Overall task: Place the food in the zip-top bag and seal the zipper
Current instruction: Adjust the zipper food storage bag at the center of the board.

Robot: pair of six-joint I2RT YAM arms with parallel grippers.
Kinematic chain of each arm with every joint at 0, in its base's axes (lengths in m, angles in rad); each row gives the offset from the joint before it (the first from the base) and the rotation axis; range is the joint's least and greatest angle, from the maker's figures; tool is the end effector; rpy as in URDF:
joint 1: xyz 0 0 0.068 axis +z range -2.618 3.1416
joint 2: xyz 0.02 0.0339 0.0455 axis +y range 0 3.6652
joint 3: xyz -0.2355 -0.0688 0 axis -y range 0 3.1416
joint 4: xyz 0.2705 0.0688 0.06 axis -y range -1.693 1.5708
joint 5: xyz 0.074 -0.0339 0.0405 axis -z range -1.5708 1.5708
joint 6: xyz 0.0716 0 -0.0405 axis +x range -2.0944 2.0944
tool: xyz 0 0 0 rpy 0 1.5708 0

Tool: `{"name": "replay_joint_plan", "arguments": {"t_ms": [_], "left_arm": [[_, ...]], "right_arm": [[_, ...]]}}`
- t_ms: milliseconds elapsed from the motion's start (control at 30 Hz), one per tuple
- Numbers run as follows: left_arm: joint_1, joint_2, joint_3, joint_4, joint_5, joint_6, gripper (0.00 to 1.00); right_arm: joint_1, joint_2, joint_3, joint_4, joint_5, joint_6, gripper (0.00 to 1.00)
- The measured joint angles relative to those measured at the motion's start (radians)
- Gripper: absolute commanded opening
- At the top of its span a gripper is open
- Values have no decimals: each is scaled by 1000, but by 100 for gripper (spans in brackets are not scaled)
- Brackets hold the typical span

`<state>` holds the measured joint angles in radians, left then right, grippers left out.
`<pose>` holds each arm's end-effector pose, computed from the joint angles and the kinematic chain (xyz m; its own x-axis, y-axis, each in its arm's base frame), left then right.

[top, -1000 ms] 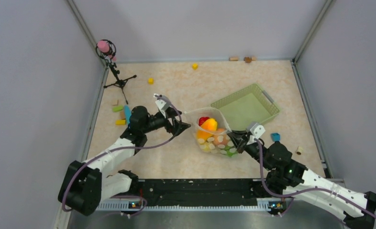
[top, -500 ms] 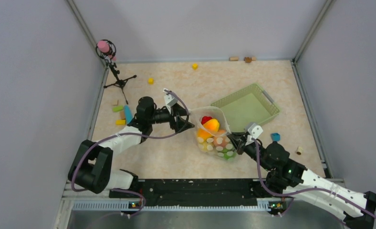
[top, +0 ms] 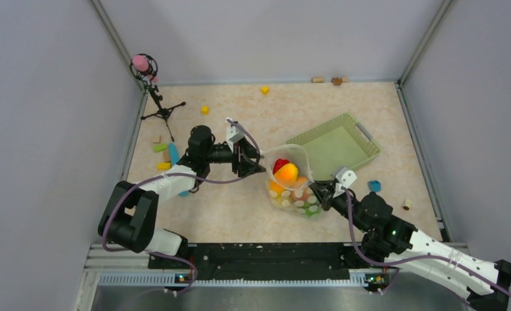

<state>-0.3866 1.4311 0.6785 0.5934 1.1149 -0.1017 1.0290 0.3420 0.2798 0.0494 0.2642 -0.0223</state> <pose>0.2813 -0.1839 0.1889 -0.2463 0.0520 -0.9678 0.9671 0.0792 -0.2418 0.1269 0.1745 0.2337 0.0088 -0.0271 -0.9996 -0.6924 0.7211 -0.0256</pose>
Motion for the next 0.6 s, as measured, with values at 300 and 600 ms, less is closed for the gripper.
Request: {"name": "replay_joint_plan", "arguments": {"t_ms": [300, 600], "left_arm": [[0, -3, 0, 28, 45, 2, 10], [0, -76, -59, 69, -15, -66, 0]], "right_arm": [[0, -14, -1, -14, 9, 45, 0], [0, -52, -5, -42, 105, 114, 0]]}}
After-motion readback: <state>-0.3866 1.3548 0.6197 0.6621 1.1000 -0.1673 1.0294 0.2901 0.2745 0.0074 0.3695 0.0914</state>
